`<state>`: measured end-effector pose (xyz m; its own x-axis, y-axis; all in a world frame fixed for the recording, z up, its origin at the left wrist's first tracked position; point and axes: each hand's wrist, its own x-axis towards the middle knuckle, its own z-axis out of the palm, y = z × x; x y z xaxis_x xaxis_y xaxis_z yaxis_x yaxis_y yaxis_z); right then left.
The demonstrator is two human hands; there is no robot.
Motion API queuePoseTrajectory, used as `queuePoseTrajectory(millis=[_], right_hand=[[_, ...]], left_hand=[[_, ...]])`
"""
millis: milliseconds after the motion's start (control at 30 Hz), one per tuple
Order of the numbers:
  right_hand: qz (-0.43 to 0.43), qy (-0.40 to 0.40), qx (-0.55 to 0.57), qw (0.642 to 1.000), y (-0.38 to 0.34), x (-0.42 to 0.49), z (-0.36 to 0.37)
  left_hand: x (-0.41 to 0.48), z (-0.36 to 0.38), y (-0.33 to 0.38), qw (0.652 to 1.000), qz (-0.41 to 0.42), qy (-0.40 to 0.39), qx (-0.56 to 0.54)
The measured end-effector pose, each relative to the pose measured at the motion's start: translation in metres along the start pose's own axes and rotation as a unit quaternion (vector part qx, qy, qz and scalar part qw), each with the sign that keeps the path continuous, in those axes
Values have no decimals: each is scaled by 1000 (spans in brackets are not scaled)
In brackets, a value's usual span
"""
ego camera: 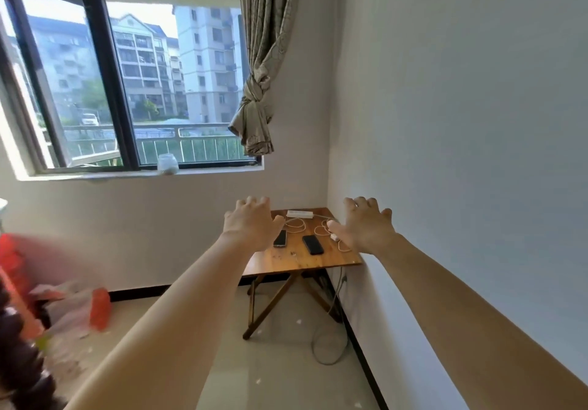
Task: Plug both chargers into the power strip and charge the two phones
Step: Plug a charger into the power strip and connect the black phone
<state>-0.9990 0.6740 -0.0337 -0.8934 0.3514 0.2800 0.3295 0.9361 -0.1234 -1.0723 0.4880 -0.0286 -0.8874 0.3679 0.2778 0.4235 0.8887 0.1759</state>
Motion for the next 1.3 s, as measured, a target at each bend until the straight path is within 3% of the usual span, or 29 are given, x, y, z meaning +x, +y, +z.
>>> queuePoseTrajectory(millis=[600, 900, 1300], right_hand=[[28, -36, -13, 999, 56, 382, 157], [41, -78, -29, 996, 99, 559, 258], [42, -188, 10, 981, 154, 738, 436]], left_hand=[[407, 162, -5, 999, 17, 0, -34], [580, 280, 6, 997, 43, 10, -68], [747, 474, -7, 989, -32, -91, -108]])
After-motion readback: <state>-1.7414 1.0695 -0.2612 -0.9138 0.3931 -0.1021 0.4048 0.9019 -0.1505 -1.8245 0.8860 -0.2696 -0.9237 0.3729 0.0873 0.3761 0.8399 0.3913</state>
